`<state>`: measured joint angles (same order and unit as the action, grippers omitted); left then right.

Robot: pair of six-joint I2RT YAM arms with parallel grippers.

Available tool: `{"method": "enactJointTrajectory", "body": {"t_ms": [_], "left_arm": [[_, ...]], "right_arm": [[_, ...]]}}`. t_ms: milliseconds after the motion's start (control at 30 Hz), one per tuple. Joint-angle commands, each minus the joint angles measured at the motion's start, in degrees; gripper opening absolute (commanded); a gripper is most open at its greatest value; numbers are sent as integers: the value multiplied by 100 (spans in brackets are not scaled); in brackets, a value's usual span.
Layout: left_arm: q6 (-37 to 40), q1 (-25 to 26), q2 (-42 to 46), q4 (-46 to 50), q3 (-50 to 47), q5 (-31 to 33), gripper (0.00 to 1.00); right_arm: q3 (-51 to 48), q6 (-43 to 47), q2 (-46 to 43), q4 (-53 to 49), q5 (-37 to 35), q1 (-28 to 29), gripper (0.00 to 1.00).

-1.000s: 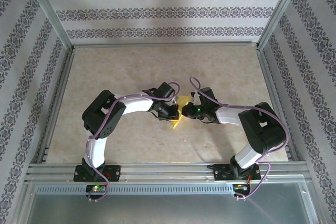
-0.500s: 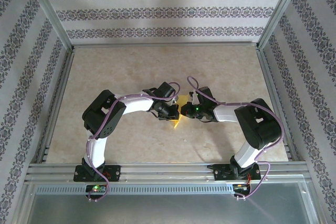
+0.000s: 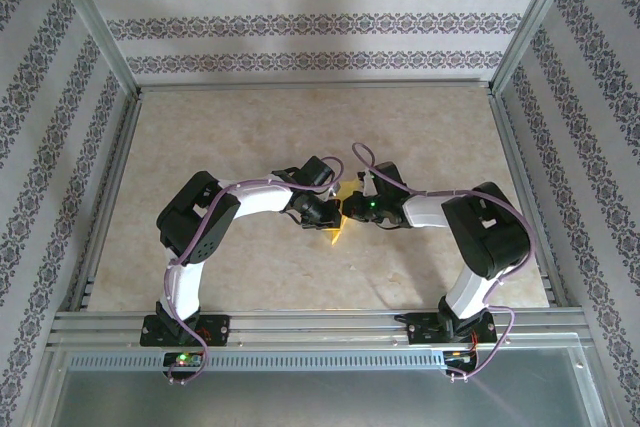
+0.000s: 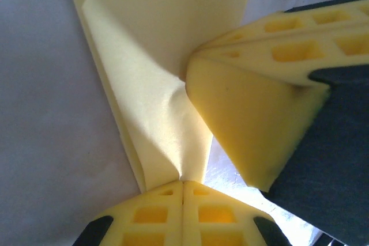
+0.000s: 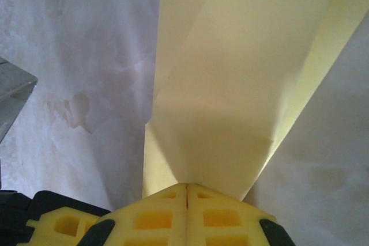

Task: Fold a paper plane with a square sheet of paper (fold left side to right side)
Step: Fold the wing for the fifth time at the center of the table.

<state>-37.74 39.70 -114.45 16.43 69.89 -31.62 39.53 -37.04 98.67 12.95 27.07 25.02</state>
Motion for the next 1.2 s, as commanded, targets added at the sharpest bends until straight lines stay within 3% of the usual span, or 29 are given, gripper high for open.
{"method": "enactJointTrajectory", "body": {"t_ms": [0, 1167], "left_arm": [[161, 37, -323, 773, -88, 701, 0], [291, 37, -428, 1117, 21, 839, 0]], "right_arm": [[223, 238, 154, -105, -243, 13, 0], [1315, 829, 862, -939, -374, -701, 0]]}}
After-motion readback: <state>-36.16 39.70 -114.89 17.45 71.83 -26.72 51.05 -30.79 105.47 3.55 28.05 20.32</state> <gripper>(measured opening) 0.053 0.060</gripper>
